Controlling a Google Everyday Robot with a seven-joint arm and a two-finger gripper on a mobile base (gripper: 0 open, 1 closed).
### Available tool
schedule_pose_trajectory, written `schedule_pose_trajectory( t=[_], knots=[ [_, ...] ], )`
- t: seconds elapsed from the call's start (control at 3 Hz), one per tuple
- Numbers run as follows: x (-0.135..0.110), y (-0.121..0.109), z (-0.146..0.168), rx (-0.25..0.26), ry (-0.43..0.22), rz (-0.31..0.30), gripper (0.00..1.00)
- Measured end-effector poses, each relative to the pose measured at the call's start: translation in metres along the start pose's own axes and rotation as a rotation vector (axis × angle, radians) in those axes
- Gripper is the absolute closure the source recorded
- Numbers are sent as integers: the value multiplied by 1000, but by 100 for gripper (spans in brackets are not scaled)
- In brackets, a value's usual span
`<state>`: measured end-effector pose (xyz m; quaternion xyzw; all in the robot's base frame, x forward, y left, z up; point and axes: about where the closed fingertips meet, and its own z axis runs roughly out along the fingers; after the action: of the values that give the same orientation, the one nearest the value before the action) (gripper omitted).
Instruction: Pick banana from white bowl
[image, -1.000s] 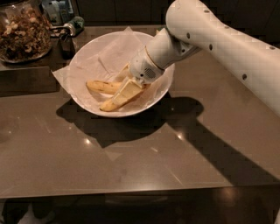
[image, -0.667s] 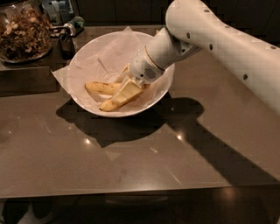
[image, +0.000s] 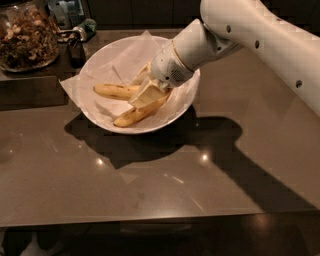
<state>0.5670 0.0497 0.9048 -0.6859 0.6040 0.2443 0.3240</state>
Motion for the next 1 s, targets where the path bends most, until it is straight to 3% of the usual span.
schedule_pose_trajectory(
  t=[0.67, 1.0],
  knots=[
    [-36, 37, -58, -4, -187, -103, 100],
    [-43, 68, -92, 40, -240, -113, 100]
  ],
)
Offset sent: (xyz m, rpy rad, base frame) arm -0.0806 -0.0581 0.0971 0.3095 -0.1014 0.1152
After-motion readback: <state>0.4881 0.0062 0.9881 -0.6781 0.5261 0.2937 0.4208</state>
